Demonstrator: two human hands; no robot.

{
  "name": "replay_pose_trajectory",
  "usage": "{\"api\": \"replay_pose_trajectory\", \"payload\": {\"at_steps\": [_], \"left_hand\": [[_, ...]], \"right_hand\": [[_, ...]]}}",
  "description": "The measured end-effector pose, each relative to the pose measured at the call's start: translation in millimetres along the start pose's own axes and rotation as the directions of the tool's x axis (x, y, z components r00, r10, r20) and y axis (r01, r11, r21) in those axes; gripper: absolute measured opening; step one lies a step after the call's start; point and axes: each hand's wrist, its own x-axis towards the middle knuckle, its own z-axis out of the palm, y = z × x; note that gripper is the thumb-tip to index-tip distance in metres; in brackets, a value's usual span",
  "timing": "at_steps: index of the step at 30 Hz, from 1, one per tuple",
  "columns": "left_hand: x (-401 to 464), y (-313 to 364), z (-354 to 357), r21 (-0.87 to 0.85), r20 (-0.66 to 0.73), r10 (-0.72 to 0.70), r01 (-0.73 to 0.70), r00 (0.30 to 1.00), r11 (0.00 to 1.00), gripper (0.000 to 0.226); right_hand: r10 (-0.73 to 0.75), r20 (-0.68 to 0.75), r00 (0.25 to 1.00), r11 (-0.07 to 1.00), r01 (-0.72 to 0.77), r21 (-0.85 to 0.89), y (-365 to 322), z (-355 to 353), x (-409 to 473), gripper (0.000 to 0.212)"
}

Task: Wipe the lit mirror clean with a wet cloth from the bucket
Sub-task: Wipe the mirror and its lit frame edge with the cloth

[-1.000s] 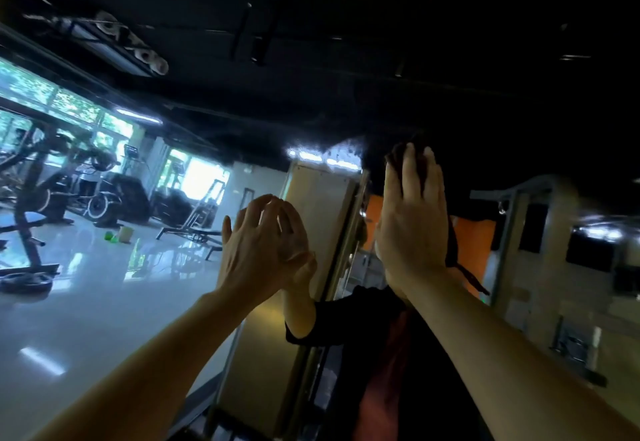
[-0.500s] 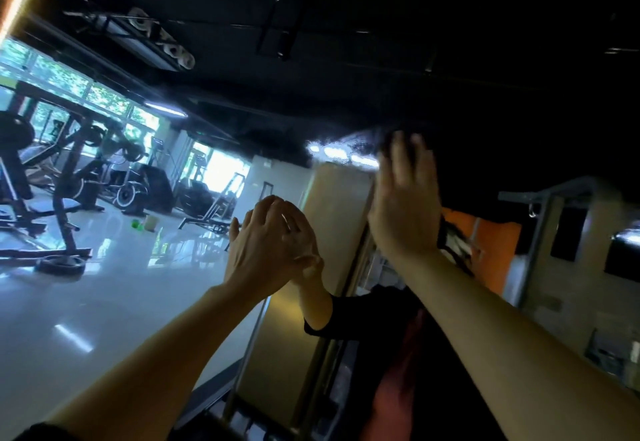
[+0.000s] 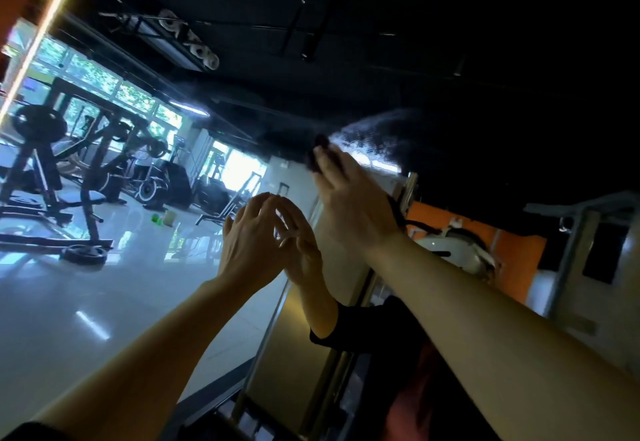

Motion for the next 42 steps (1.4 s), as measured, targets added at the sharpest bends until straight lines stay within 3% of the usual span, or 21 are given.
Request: {"api": "replay_pose_trajectory", "payload": {"at_steps": [2,4,12,17,22,28,32,35,42], "left_hand": [[0,-12,-3,0.003,0.010,-0.022,0.022,1.000,1.000,0.065],[3,-20,-5,-0.015,0.008,-0.046,0.047,0.999,0.999,0.067],[31,-44,-5,-0.023,-0.055,-0.101,0.100,0.993,0.995,0.069],[31,-59,-8,-0.095,-0.068,-0.204,0.197,0.977,0.976,0.077],[6,-65,-4,-0.120,-0.049,-0.273,0.265,0.961,0.957,0.077],[-17,-27,-2,-0.093,0.013,-0.254,0.254,0.967,0.963,0.066],[-44,16,11,-0.074,0.025,-0.135,0.137,0.990,0.988,0.052],[-67,60,19,-0.061,0.057,-0.040,0.043,0.998,0.997,0.052],[-126,205,45,-0.094,0.102,0.252,-0.243,0.962,0.965,0.080]], "right_hand": [[0.153,-0.046,0.987,0.985,-0.156,-0.075,9,-3,7,0.049],[0.189,-0.043,0.981,0.971,-0.194,-0.141,9,-3,21,0.052],[0.062,0.083,0.995,0.987,-0.049,-0.151,-32,24,81,0.054],[-0.091,0.204,0.975,0.996,0.091,0.012,-73,44,105,0.051],[-0.292,0.288,0.912,0.953,0.252,0.168,-93,46,85,0.046],[-0.387,0.256,0.886,0.920,0.354,0.167,-54,16,22,0.035],[-0.238,0.118,0.964,0.971,0.232,0.063,-8,-10,-44,0.032],[-0.028,0.012,1.000,0.999,0.028,-0.033,32,-45,-94,0.047],[0.317,-0.036,0.948,0.932,-0.319,-0.175,137,-131,-263,0.048]]}}
